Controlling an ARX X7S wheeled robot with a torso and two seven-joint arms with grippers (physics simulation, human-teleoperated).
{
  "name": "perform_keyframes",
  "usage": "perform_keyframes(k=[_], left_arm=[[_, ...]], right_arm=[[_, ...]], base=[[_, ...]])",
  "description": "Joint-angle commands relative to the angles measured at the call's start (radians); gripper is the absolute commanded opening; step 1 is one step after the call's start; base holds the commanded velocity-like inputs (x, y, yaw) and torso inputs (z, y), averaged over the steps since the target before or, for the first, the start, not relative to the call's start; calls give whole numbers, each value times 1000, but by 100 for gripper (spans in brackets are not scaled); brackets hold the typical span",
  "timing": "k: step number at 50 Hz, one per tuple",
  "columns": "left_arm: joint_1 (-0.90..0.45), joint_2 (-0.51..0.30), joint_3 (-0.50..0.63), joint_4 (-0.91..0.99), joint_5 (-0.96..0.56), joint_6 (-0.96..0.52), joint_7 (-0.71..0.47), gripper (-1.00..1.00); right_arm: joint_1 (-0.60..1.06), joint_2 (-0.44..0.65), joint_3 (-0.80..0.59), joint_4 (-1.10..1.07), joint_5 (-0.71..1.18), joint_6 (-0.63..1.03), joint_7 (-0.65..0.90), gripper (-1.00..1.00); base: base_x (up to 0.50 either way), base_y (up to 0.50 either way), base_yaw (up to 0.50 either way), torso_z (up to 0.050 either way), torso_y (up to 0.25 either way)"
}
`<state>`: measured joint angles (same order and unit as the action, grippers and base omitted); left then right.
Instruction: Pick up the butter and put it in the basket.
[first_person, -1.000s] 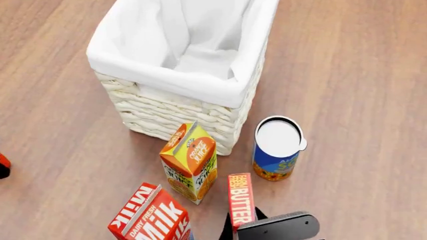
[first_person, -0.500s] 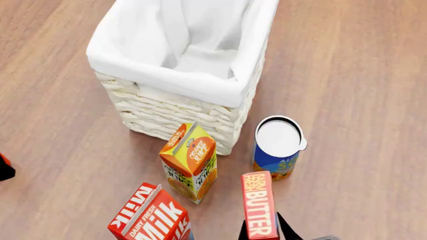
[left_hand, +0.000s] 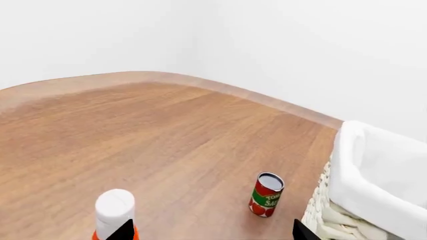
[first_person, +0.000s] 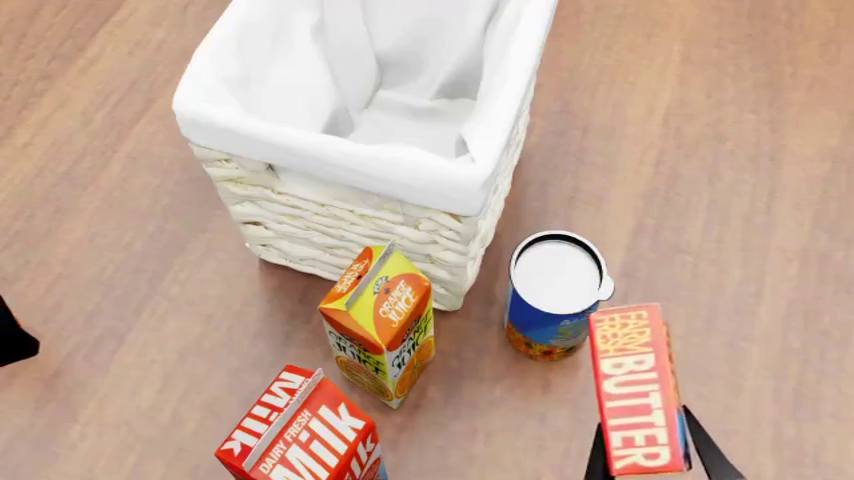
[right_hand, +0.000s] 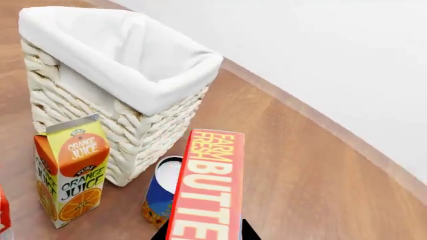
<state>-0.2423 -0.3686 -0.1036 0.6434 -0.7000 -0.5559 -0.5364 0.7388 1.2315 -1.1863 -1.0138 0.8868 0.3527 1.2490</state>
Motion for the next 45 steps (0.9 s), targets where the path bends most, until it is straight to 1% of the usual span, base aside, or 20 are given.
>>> perform_keyframes(k=[1, 4, 8, 14, 19, 22, 27, 33, 45], left_arm=[[-1, 0, 6, -4, 1, 6, 0, 100], [2, 1, 11, -3, 4, 9, 1, 100], [0, 1, 12, -3, 2, 8, -1, 100], [0, 2, 16, -6, 6, 13, -3, 100], [0, 3, 18, -6, 5, 13, -6, 100], [-1, 3, 17, -2, 1, 11, -11, 100], [-4, 6, 20, -9, 4, 15, -13, 100], [7, 8, 22, 13, 0, 11, -27, 100], [12, 5, 17, 23, -13, 7, -38, 100]], right_arm=[[454, 206, -304, -33, 198, -58, 84, -100], [559, 238, -317, -33, 277, -22, 45, -100], [629, 274, -318, -31, 326, -11, 4, -100], [716, 306, -248, -14, 427, 45, -61, -100], [770, 308, -197, 19, 494, 101, -110, -100], [815, 295, -157, 59, 548, 152, -151, -100], [838, 288, -134, 121, 564, 179, -218, -100], [893, 213, -95, 227, 598, 268, -278, -100], [957, 147, -54, 352, 630, 342, -376, -100]], base=[[0, 0, 0, 0, 0], [0, 0, 0, 0, 0], [0, 0, 0, 4, 2], [0, 0, 0, 0, 0], [0, 0, 0, 0, 2], [0, 0, 0, 0, 0], [0, 0, 1, 0, 0], [0, 0, 0, 0, 2], [0, 0, 0, 1, 1]])
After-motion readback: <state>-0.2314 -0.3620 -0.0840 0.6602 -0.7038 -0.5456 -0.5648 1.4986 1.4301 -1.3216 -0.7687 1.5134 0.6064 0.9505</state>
